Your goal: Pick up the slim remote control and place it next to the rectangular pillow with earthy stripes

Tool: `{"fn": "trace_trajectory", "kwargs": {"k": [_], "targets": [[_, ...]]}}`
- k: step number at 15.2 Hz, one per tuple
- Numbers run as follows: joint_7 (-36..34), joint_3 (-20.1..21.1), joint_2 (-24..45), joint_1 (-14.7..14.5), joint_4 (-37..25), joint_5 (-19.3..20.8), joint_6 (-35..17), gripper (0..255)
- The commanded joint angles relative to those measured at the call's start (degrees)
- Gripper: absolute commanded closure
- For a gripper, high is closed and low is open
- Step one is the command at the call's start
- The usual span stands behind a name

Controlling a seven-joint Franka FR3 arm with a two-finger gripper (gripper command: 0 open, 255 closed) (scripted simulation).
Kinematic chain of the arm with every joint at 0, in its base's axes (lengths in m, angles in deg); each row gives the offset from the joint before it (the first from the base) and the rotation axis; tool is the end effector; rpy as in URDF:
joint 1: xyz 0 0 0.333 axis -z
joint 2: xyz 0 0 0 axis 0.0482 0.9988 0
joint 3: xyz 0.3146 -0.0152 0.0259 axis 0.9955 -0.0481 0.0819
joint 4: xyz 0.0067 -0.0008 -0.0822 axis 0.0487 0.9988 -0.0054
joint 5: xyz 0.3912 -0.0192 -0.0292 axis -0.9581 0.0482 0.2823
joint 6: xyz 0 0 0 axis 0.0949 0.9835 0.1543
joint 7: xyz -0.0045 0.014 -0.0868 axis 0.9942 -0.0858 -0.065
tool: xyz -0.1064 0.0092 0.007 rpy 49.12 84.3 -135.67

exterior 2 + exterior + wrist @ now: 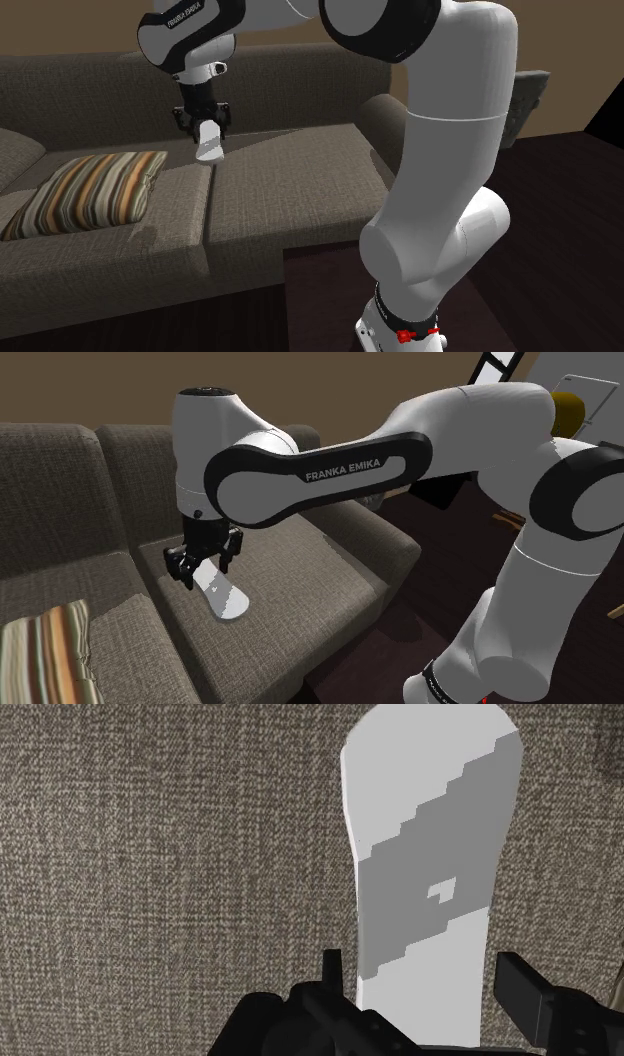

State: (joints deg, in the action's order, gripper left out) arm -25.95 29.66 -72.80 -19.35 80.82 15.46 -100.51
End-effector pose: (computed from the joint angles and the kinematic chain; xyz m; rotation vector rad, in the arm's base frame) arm 0.4461 0.4250 0.4472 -3.1171 -0.2309 0.0003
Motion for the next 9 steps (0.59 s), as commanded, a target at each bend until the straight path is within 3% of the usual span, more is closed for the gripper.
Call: {"fn": "trace_trajectory", "kwargs": {"k": [1, 9], "targets": [[-0.50, -0.04, 0.77, -0.26, 0.54, 0.47, -1.25, 255], [-1.37, -0.48, 2.93, -0.56, 4.17, 1.87, -6.74, 255]]}}
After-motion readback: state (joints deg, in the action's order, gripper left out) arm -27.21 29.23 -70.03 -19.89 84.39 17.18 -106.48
